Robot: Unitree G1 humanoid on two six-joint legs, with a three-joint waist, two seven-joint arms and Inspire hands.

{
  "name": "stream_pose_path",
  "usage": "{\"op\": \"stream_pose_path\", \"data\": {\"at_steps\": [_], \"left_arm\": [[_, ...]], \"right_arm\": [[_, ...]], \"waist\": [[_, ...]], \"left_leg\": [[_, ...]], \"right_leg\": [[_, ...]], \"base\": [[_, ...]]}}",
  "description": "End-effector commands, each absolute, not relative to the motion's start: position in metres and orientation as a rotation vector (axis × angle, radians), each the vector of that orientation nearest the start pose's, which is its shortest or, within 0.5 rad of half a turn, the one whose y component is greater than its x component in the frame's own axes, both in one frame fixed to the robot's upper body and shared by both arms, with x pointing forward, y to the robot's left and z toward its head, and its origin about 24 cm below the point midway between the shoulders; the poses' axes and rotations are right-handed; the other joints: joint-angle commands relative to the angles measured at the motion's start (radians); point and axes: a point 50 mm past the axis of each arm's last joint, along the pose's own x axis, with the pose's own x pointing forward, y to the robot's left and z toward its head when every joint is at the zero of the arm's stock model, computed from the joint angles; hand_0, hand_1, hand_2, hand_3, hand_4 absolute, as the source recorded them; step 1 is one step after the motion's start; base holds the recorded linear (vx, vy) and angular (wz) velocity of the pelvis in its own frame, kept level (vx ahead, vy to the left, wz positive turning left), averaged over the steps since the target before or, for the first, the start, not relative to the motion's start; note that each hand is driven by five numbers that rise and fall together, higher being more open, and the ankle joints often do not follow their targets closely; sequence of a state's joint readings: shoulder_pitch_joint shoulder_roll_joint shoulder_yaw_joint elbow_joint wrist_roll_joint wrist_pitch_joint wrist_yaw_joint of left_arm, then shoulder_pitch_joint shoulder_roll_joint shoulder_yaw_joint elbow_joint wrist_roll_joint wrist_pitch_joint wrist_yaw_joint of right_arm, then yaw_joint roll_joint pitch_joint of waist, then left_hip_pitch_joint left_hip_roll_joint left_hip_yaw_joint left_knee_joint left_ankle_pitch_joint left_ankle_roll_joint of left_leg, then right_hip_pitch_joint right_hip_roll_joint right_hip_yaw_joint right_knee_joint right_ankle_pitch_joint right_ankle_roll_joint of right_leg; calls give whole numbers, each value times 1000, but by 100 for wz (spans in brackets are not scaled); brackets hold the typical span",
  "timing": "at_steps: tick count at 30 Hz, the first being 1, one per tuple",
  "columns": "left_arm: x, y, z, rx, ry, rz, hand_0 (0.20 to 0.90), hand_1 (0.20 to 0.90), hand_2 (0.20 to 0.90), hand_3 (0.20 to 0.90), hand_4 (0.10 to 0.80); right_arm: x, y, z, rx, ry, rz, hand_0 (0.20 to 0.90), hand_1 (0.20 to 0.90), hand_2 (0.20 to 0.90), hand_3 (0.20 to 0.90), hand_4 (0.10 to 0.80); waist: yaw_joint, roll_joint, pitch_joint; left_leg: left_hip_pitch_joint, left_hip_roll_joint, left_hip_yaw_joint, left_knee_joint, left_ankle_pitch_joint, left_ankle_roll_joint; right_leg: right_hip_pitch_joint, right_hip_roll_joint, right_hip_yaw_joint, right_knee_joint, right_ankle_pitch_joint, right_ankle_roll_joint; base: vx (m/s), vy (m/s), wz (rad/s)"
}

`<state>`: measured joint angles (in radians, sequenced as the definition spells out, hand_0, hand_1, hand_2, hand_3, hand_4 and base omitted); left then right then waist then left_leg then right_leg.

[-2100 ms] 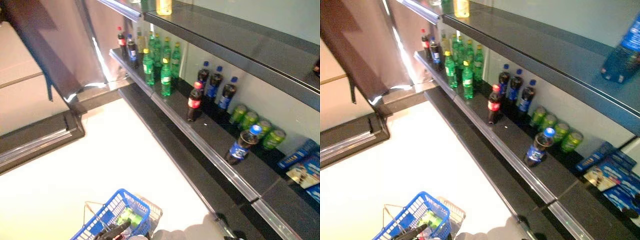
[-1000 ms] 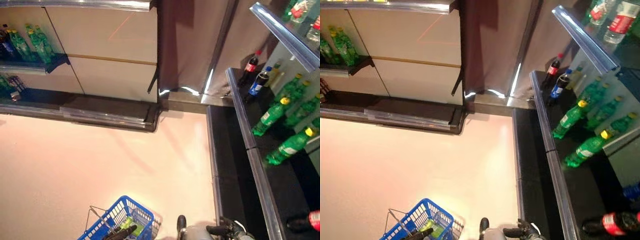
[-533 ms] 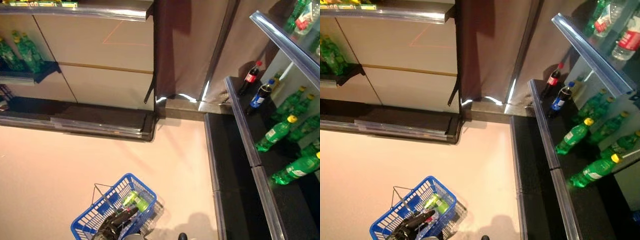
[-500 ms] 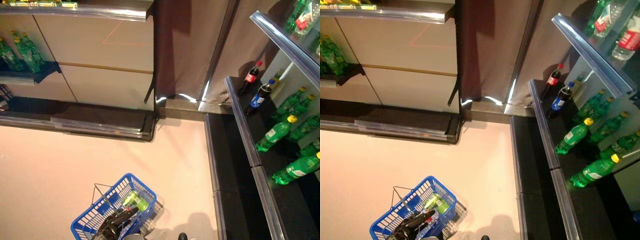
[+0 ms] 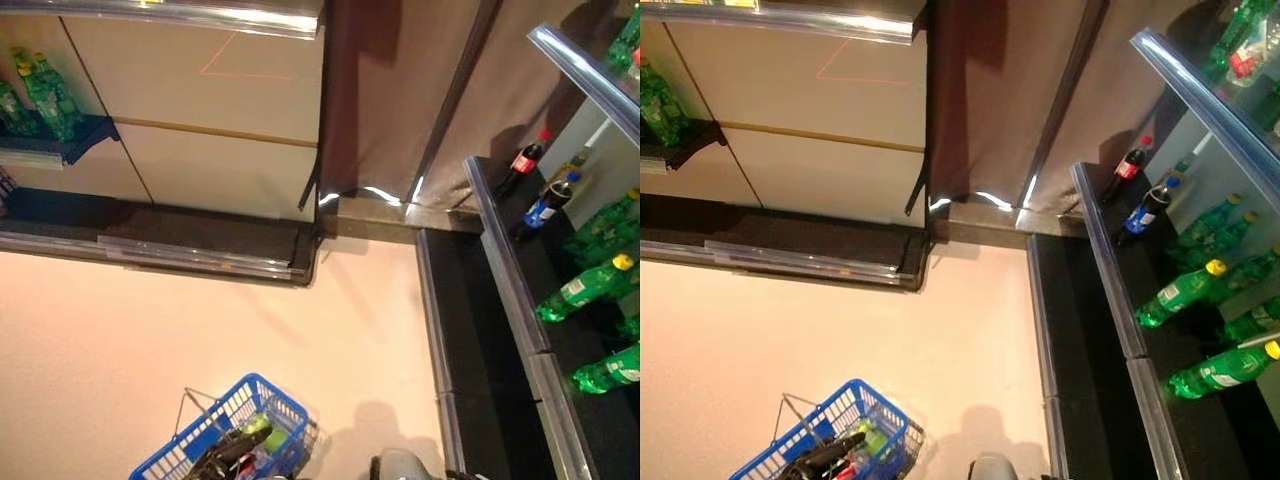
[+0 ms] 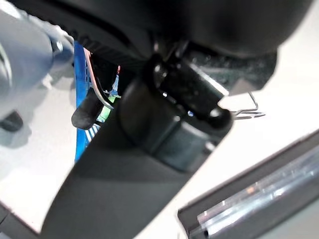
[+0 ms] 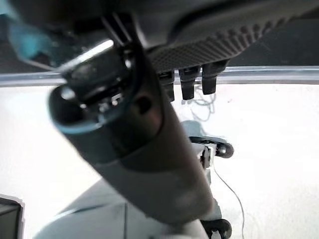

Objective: Pick up the drink and place into the basket.

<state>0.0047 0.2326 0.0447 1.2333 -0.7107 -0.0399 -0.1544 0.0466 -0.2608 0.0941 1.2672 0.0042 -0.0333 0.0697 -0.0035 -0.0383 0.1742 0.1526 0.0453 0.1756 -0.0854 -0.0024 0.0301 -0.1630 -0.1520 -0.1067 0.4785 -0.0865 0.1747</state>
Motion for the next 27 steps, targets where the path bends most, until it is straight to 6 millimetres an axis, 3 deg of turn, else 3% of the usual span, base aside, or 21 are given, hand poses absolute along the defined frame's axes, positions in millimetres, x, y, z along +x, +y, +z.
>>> {"op": "stream_pose_path", "data": {"at_steps": [1,2,4,5,7,8,9,10,11,14,17,21,27], "left_arm": [[180,249,-114,-442,645,283,300,300,300,200,100],[180,249,-114,-438,640,283,300,300,300,200,100],[177,252,-114,-435,632,286,300,300,300,200,100],[176,248,-115,-446,633,276,300,300,300,200,100],[177,238,-117,-453,632,242,300,300,300,200,100],[175,229,-120,-468,635,228,300,300,300,200,100],[173,226,-122,-470,640,216,300,300,300,200,100],[169,224,-124,-489,644,211,300,300,300,200,100],[168,225,-125,-496,644,214,300,300,300,200,100],[159,231,-127,-531,631,247,300,300,300,200,100],[163,229,-127,-513,652,222,300,300,300,200,100],[165,234,-126,-490,658,231,300,300,300,200,100],[155,241,-128,-466,670,254,300,300,300,200,100]], "right_arm": [[56,-245,-165,-204,1291,-62,900,900,900,900,800],[59,-245,-164,-205,1279,-54,900,900,900,900,800],[65,-248,-162,-210,1270,-42,900,900,900,900,800],[68,-251,-161,-217,1271,-49,900,900,900,900,800],[72,-257,-159,-226,1269,-83,900,900,900,900,800],[75,-265,-156,-243,1264,-108,900,900,900,900,800],[76,-268,-155,-243,1260,-120,900,900,900,900,800],[80,-272,-153,-252,1251,-114,900,900,900,900,800],[81,-272,-153,-260,1247,-105,900,900,900,900,800],[86,-275,-151,-317,1244,-64,900,900,900,900,800],[73,-275,-154,-282,1293,-124,900,900,900,900,800],[50,-265,-160,-262,1327,-87,900,900,900,900,800],[55,-258,-161,-233,1291,-86,900,900,900,900,800]], "waist": [[1,-15,-49],[-3,-23,-46],[6,-21,-48],[7,-22,-47],[21,-33,-39],[33,-34,-29],[38,-29,-25],[42,-23,-26],[45,-19,-24],[55,-5,-35],[37,2,-54],[13,-2,-69],[5,-24,-76]], "left_leg": [[-36,-77,-26,52,-18,-25],[-21,-88,-15,57,-40,-25],[-17,-81,21,116,-65,-33],[-38,-77,19,217,-59,-50],[-134,-62,-5,443,28,-97],[-229,-40,-28,558,105,-133],[-253,-20,-41,574,116,-139],[-255,6,-63,531,109,-135],[-243,7,-72,489,95,-128],[-150,-30,-141,252,15,-87],[-102,-24,-112,159,-2,-81],[-54,-39,-93,110,-17,-63],[-47,-59,-76,168,-64,-50]], "right_leg": [[58,37,-71,-360,201,-33],[55,33,-100,-382,245,-21],[85,22,-140,-388,210,-51],[122,48,-117,-403,184,-74],[177,50,-124,-423,162,-108],[211,52,-118,-430,140,-131],[223,53,-116,-431,133,-138],[234,51,-108,-437,127,-141],[239,51,-101,-441,126,-138],[241,64,-39,-466,128,-115],[242,74,-28,-451,112,-113],[249,80,-16,-428,92,-106],[268,81,16,-456,96,-107]], "base": [[279,-166,36],[213,-142,38],[157,-135,36],[141,-145,24],[87,-95,8],[68,1,14],[114,99,-2],[117,131,-18],[156,183,-44],[175,204,-63],[124,129,-85],[106,62,-26],[44,-13,-6]]}}
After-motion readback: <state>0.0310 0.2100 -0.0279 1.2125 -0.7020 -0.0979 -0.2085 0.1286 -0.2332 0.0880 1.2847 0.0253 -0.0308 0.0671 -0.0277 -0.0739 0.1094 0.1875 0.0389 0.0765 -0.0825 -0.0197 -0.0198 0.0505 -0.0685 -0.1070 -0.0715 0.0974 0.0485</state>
